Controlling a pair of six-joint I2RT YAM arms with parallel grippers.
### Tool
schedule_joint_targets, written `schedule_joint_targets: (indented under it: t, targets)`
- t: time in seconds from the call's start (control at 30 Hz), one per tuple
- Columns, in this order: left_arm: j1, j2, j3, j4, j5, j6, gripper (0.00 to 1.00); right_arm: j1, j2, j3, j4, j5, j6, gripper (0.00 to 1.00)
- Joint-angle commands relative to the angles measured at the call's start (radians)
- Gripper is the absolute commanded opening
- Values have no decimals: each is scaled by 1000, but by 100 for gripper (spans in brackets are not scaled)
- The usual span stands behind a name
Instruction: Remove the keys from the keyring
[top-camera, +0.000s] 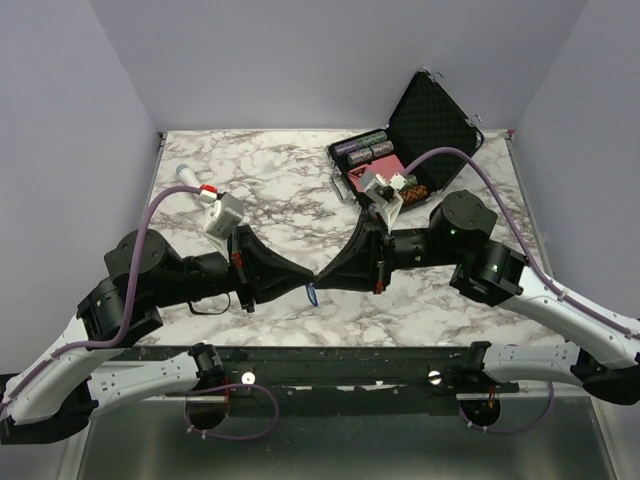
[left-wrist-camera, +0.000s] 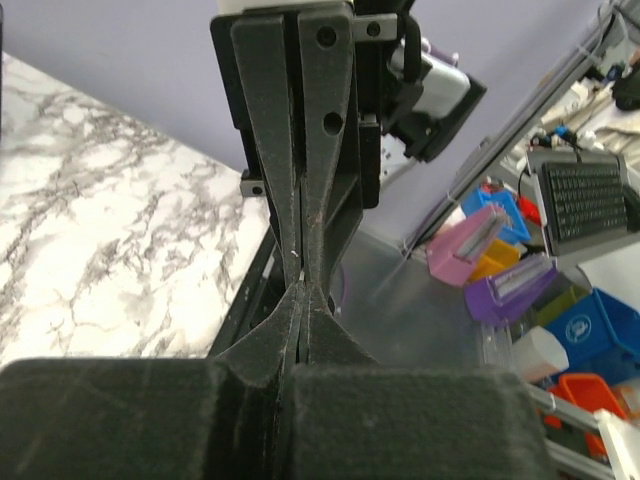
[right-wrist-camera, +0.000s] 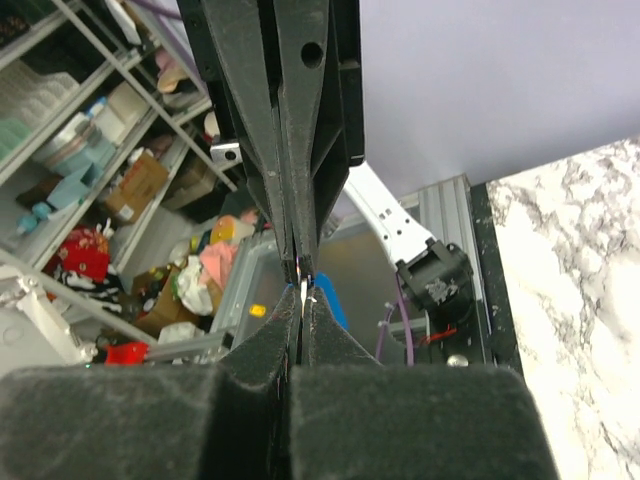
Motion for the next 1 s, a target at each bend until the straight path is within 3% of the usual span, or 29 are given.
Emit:
schedule_joint_targets:
  t: [0.0,0.5,0.6,0.63,0.73,0.8,0.97]
  targets:
    - [-10,29,28,-139,138,44,0,0,20,55,-98,-55,-54,1]
    - [-10,52,40,-223,230,56,0,-1,81,174,-298,-110,-161,1]
    - [-10,57,48,-233,238,61,6,0,89,181,-314,-120,-170,1]
    - [-10,55,51,-233,236,61,11,0,89,184,-321,-121,-174,1]
    - [-8,46,56,-230,195,58,45,-1,89,186,-330,-112,-181,1]
    - [-10,23,51,-207,143,41,61,-1,78,177,-322,-91,-180,1]
    - [-10,-85,-7,-46,-13,-16,77,0,25,99,-237,0,-132,1]
